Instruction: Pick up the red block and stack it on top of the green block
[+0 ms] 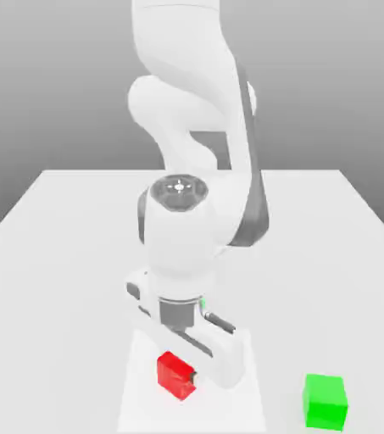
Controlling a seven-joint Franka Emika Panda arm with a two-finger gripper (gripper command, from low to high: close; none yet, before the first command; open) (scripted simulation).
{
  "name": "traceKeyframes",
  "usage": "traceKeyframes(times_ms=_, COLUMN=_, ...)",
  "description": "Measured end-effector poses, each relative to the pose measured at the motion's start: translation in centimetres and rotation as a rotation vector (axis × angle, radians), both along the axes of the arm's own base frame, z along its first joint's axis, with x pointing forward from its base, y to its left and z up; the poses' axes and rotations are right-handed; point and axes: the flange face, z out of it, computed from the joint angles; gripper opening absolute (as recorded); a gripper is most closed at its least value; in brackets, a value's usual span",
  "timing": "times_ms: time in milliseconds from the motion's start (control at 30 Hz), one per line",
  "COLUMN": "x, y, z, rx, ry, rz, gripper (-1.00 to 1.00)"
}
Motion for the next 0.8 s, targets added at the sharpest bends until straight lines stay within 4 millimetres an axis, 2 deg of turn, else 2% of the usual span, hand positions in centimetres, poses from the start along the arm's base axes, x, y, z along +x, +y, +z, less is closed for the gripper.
traceKeyframes(times_ms=133, x=0.0, y=0.0, z=4.1, rx=0.000, ry=0.000, rz=0.000, gripper=-1.00)
traceKeyframes(times_ms=167, x=0.3, y=0.7, z=4.9, rx=0.000, ry=0.001, rz=0.033, gripper=-1.00)
traceKeyframes(times_ms=300, x=2.9, y=9.0, z=6.9, rx=-0.001, ry=0.004, rz=0.376, gripper=-1.00)
traceKeyframes(times_ms=400, x=3.9, y=15.8, z=8.1, rx=-0.001, ry=0.002, rz=0.636, gripper=-1.00)
traceKeyframes(times_ms=433, x=4.1, y=17.9, z=7.7, rx=-0.001, ry=0.001, rz=0.714, gripper=-1.00)
traceKeyframes(times_ms=467, x=4.2, y=19.0, z=6.8, rx=-0.001, ry=0.001, rz=0.752, gripper=-1.00)
traceKeyframes(times_ms=533, x=4.2, y=19.8, z=4.4, rx=-0.001, ry=0.000, rz=0.782, gripper=-1.00)
traceKeyframes(times_ms=567, x=4.1, y=19.9, z=3.3, rx=-0.001, ry=0.001, rz=0.787, gripper=1.00)
traceKeyframes(times_ms=733, x=4.1, y=19.9, z=3.3, rx=-0.001, ry=0.001, rz=0.787, gripper=1.00)
traceKeyframes(times_ms=767, x=4.1, y=20.0, z=2.7, rx=-0.001, ry=0.001, rz=0.790, gripper=1.00)
traceKeyframes(times_ms=800, x=4.1, y=20.0, z=3.2, rx=-0.001, ry=0.001, rz=0.791, gripper=1.00)
